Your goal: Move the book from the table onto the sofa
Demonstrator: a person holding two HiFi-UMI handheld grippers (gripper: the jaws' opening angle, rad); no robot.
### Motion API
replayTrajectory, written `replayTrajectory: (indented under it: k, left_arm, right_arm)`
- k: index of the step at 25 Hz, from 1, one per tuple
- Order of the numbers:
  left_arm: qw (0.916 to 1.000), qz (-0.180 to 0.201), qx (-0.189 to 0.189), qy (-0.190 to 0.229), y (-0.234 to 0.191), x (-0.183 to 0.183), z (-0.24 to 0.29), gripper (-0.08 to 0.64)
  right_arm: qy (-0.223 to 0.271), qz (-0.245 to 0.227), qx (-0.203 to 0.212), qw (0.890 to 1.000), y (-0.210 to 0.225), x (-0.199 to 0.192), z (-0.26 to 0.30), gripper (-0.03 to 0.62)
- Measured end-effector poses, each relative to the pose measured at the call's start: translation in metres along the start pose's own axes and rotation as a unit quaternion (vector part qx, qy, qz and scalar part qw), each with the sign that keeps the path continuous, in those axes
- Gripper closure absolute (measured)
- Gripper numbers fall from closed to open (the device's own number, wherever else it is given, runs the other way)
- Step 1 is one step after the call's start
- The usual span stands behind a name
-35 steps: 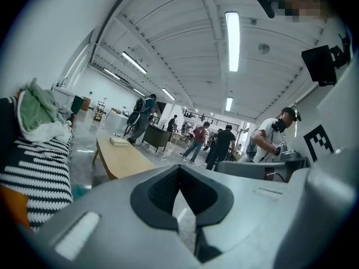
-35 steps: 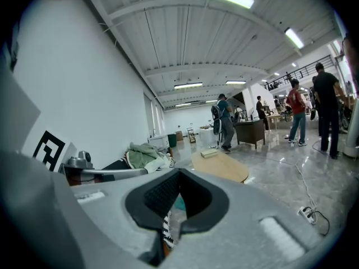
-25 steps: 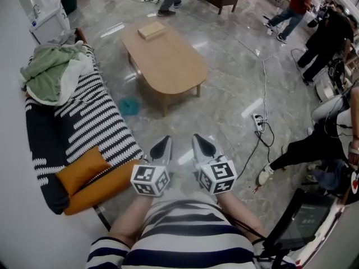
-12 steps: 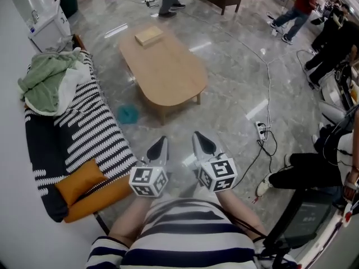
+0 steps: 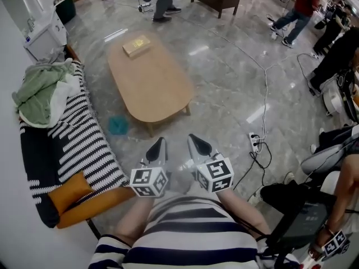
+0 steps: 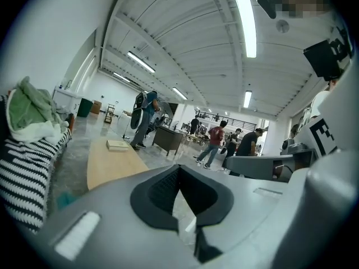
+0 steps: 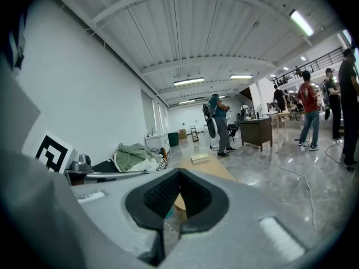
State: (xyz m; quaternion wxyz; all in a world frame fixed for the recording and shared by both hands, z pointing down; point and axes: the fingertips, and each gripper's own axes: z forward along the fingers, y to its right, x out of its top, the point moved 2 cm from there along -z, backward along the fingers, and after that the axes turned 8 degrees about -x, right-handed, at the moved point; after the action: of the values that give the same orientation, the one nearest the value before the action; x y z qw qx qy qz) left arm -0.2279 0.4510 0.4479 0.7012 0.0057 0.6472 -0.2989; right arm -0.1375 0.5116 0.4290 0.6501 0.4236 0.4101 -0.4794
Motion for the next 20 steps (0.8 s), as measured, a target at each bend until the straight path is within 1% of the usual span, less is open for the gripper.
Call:
replayTrajectory:
  k: [3, 6, 9, 14, 17, 20]
  left_arm:
    - [1.0000, -0.003, 0.003, 0.001, 0.016, -0.006, 0.029, 0.555]
    - [1.0000, -0.006, 0.003, 0.004, 0.031, -0.008, 0.056, 0.555]
    - [1.0000, -0.002, 0.001, -0.003, 0.041, -0.010, 0.073, 0.555]
    - [0.9998, 0.004, 0.005, -0.017, 0.042, -0.006, 0.100, 0.555]
    - [0.9998, 0.009, 0.011, -0.017, 0.038, -0.004, 0.117, 0.555]
    - [0.9998, 0.012, 0.013, -0.013, 0.033, -0.002, 0.142, 0.555]
  right_arm:
    - [-0.004, 0.001, 0.005, 1.000, 0.033, 0.002, 0.002, 0.595]
    - [-0.003, 0.000, 0.001, 1.000, 0.063, 0.006, 0.005, 0.595]
    - [-0.002, 0.009, -0.002, 1.000, 0.082, 0.008, 0.005, 0.595]
    - [0.004, 0.037, -0.008, 0.999, 0.108, 0.016, 0.015, 0.595]
    - [0.001, 0.031, -0.005, 1.000, 0.119, 0.019, 0.025, 0.595]
    - [0.000, 0.029, -0.012, 1.000, 0.140, 0.022, 0.041, 0.595]
